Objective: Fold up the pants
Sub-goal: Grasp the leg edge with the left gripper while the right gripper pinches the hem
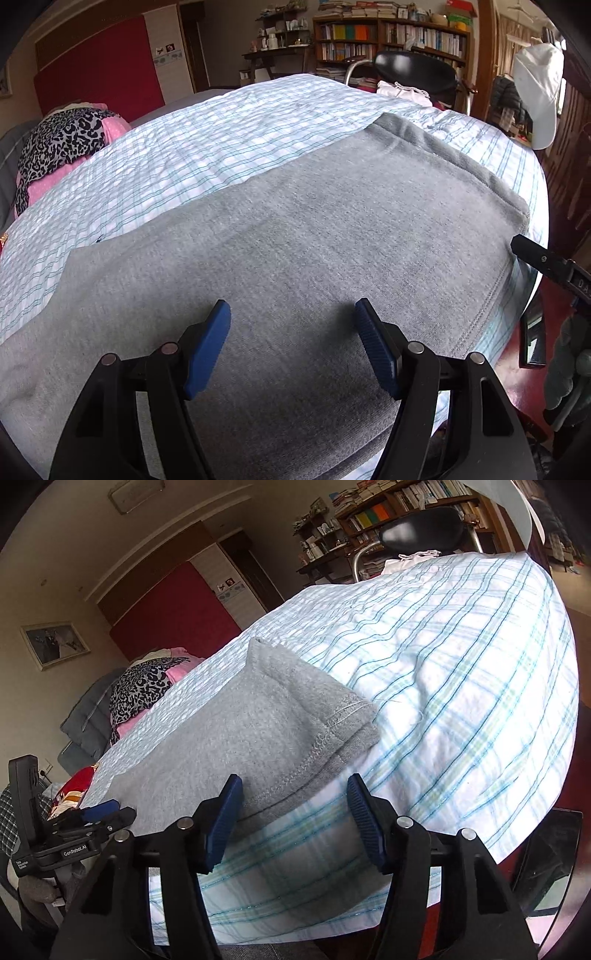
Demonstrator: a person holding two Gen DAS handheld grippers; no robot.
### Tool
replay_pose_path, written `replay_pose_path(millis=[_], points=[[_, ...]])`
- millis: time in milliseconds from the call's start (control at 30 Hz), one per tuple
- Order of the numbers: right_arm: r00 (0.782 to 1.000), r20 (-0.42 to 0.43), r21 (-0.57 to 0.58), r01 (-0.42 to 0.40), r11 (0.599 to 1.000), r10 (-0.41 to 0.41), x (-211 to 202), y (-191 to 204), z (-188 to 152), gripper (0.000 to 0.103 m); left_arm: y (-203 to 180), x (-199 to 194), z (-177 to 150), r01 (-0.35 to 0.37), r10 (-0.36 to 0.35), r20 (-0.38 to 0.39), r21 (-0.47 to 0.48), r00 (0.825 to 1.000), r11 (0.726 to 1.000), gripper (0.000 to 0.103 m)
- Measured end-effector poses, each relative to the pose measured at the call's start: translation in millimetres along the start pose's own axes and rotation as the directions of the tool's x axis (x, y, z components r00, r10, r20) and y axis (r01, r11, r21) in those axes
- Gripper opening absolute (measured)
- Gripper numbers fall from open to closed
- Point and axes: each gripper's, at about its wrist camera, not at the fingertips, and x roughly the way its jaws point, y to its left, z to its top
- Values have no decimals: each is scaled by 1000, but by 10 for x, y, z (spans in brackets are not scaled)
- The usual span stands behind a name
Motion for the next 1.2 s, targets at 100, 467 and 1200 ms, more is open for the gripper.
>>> replay_pose_path(millis=[100,467,1200], points=[[1000,7,-11,1,1000,-1,55,-5,22,55,-32,32,-20,-4,4,3,5,1000,1000,69],[998,52,76,-36,996,32,85,-59,195,19,6,26,-34,27,-27,3,-9,1000,1000,70],[985,144,-426,-25,904,95,43,1257,-13,14,-99,-55,1106,513,-520,5,-167,854,842,85]])
